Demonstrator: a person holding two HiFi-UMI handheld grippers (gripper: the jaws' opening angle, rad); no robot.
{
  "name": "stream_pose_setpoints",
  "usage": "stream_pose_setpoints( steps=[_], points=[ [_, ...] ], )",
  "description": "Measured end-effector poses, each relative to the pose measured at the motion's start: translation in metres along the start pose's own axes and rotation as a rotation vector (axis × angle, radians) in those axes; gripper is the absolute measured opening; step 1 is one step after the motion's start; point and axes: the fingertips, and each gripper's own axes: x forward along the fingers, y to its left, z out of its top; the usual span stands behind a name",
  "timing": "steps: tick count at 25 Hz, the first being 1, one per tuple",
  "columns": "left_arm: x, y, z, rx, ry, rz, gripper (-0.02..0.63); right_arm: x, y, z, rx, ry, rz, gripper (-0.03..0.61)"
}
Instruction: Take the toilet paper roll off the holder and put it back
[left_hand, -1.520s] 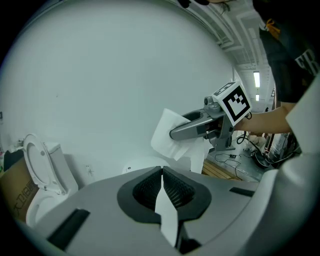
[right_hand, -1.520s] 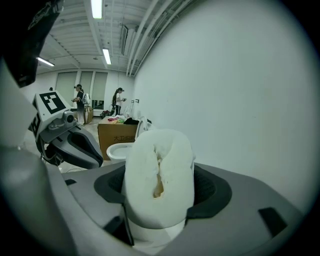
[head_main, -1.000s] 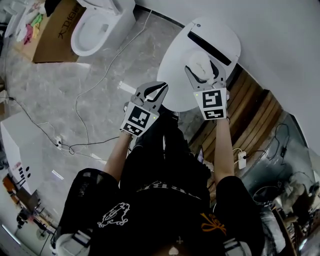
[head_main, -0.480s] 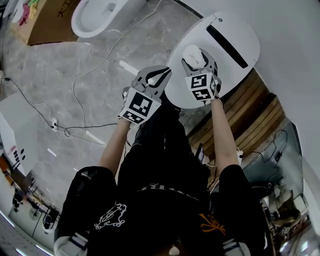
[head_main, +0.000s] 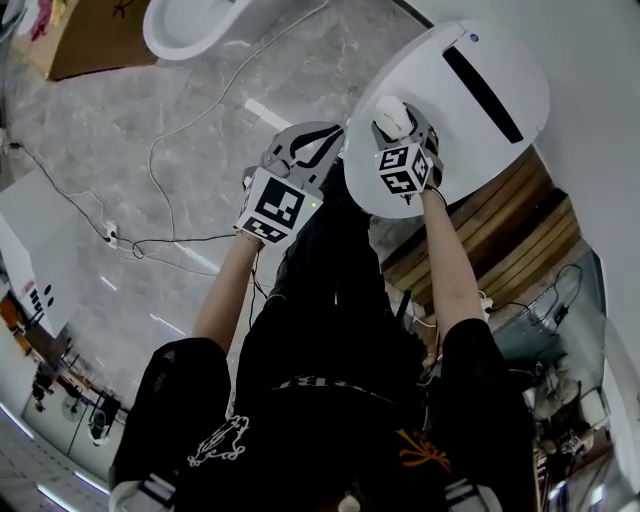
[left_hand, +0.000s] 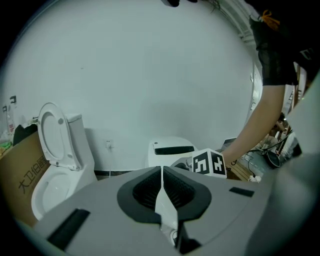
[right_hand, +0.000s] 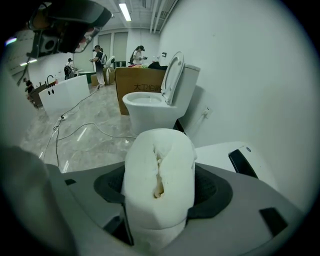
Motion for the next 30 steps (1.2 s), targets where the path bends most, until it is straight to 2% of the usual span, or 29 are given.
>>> stream_pose_setpoints(
  steps=[5,10,16,23,25,30],
  points=[
    [0.007,0.009,-0.014,-0.011,0.008,-0.003,0.023,0.008,0.001,0.003,0.013,-0.04,-0.041,0.325],
    [0.011,0.013,-0.016,-0.015,0.011,-0.004,0.023,0.009,0.001,0.002,0.05,-0.046,-0.044,0.337],
    [0.01,0.013,-0.001,0.011,-0.009,-0.003,0.023,-0.005,0.002,0.016,0.207,-0.08,0.004,0.388],
    [0.001,-0.002,0.021,0.028,-0.038,0.02,0.023,-0.051,0.002,0.042,0.263,-0.17,0.024,0.388],
    [-0.005,-0.011,0.029,0.032,-0.046,0.022,0.023,-0.073,-0.001,0.046,0.297,-0.185,0.013,0.37],
    [-0.028,-0.044,0.05,0.031,-0.068,0.021,0.023,-0.14,-0.01,0.051,0.381,-0.246,-0.028,0.28]
  ],
)
